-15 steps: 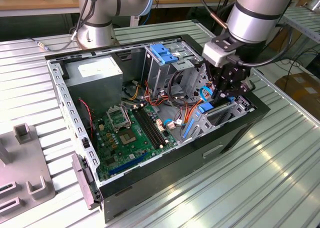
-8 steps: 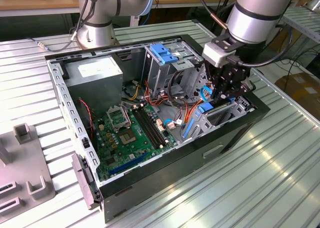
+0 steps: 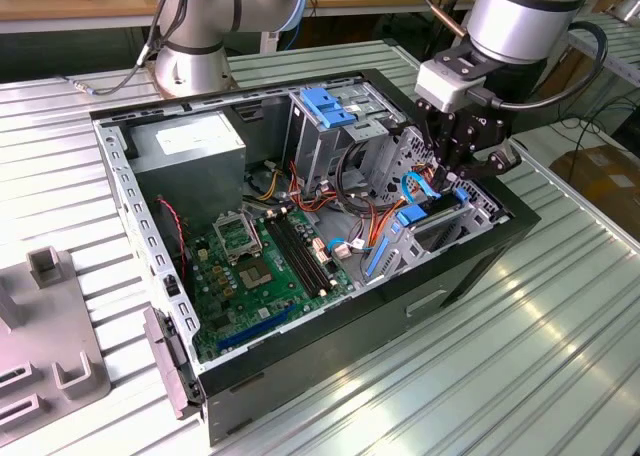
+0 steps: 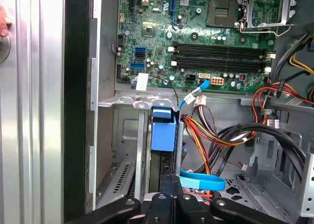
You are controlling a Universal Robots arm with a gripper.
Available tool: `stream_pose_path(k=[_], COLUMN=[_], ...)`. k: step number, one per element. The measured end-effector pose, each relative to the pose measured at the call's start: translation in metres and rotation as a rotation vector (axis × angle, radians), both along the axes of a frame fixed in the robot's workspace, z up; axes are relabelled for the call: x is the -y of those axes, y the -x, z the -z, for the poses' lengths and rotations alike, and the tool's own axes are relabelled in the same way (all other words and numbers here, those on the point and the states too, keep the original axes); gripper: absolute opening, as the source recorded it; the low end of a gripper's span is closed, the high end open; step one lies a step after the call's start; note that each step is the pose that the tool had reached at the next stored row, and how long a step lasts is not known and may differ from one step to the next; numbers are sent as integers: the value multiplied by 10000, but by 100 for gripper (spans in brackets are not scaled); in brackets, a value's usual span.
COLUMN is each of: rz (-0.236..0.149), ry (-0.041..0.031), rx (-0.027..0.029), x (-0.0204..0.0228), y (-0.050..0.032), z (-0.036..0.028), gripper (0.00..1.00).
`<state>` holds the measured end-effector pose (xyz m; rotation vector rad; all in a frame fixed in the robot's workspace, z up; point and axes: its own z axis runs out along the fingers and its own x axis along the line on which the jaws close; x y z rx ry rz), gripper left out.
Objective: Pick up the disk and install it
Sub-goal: 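Insert the second disk wire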
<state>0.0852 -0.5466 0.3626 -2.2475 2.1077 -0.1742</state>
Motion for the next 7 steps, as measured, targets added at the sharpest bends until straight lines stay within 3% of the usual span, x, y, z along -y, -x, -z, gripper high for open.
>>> stream_pose_path(k=[7], rz=[0], ry=[1], rx=[0], x=[0], y=[0], z=[-2], gripper=[10])
